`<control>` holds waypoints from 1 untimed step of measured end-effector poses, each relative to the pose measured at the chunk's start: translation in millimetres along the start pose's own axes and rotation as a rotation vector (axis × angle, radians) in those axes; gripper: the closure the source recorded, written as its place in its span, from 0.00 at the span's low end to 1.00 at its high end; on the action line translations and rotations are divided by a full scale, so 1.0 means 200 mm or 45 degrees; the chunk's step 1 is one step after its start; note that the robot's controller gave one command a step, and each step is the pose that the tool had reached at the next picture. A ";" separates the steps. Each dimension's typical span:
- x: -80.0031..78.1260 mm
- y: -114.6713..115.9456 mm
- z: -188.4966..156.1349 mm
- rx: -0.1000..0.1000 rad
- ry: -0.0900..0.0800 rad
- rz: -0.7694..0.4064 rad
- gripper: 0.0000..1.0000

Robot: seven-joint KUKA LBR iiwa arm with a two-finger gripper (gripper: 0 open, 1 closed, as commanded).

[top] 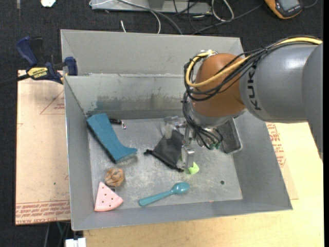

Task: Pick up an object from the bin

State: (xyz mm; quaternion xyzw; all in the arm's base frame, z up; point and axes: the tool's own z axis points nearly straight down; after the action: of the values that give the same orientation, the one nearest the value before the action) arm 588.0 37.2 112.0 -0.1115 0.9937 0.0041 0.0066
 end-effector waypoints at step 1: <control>-0.04 -0.01 0.12 0.006 0.000 -0.028 0.00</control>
Offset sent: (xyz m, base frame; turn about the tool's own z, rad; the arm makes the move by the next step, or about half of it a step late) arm -0.0013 -0.0348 -0.0420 0.3563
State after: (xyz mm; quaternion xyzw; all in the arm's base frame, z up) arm 597.4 37.1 88.0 -0.1223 0.9925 0.0016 0.0071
